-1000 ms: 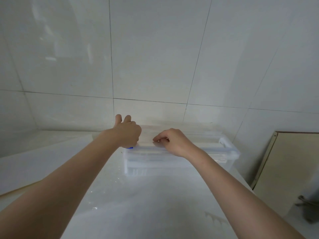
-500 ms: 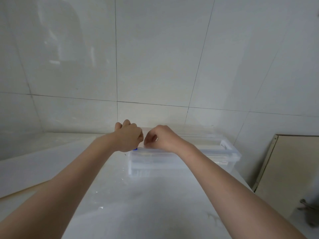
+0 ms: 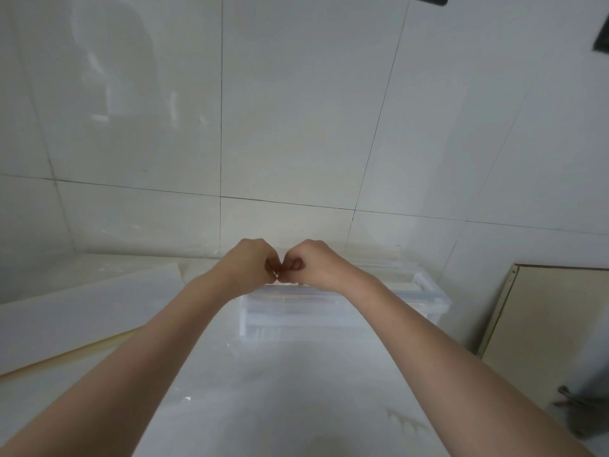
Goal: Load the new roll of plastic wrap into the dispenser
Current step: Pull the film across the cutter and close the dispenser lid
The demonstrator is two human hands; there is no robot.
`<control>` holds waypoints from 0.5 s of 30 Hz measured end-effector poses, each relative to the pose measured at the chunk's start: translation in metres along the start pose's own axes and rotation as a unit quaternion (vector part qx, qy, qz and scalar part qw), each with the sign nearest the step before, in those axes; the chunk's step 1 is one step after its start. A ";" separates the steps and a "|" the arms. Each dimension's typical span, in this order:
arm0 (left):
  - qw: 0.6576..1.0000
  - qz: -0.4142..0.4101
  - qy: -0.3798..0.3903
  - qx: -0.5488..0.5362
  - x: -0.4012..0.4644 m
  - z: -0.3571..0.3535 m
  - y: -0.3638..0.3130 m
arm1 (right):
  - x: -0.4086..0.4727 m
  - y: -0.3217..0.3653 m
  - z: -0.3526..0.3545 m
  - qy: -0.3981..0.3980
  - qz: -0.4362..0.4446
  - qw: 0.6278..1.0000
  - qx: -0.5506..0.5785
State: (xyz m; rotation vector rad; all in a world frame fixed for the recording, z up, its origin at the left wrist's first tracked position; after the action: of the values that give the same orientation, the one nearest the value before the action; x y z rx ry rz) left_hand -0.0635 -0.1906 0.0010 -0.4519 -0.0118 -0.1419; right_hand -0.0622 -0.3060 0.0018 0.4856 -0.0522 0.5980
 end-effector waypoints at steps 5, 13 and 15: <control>0.998 0.012 -0.012 -0.054 -0.002 0.007 0.006 | -0.012 -0.021 0.008 0.064 -0.034 0.997 -0.027; 0.988 0.020 -0.029 -0.148 0.002 0.008 0.009 | -0.028 -0.059 0.024 0.048 -0.066 0.996 -0.037; 0.985 0.028 -0.036 -0.167 0.002 0.008 0.011 | -0.028 -0.064 0.023 0.039 -0.069 0.996 -0.030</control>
State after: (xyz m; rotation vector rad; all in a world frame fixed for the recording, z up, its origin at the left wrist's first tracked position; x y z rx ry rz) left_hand -0.0599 -0.1781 0.0033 -0.7916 -0.0465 -0.0721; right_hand -0.0481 -0.3769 -0.0099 0.4045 0.0376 0.4773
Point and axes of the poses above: each hand's wrist, its own x-axis towards the middle knuckle, its own z-axis out of the back of the hand, y = z × x, the point moved 5 cm from there along x, towards the middle knuckle, and after that the axes turned 13 degrees about z, right-handed, at the moved point
